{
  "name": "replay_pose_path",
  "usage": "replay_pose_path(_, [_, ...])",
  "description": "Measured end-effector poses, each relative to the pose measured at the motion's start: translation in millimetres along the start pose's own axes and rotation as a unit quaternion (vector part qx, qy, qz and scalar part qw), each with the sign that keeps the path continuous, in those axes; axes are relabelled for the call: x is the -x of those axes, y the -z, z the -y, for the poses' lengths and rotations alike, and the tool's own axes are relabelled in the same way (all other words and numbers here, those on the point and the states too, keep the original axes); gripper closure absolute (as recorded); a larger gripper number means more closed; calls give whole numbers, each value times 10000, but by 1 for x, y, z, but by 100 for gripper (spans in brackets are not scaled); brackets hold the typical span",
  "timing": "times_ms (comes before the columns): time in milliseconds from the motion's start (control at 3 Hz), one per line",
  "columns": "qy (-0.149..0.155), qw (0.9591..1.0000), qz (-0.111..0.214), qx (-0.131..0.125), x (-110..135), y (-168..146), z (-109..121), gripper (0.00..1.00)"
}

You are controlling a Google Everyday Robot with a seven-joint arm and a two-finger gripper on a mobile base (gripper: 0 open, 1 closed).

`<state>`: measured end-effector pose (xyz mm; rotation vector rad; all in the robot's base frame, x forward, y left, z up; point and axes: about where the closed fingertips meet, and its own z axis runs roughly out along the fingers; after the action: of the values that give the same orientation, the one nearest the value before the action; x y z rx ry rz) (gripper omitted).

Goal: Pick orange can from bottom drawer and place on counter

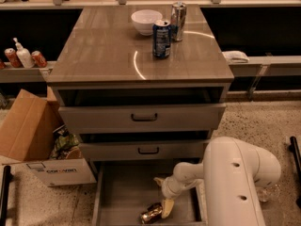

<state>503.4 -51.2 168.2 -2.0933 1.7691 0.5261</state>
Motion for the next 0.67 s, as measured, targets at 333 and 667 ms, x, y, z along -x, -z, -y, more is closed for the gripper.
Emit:
replay_pose_path(333, [151, 9999, 41, 59, 4, -8, -4, 0])
replay_pose_path(667, [421, 9989, 186, 78, 12, -22, -9, 0])
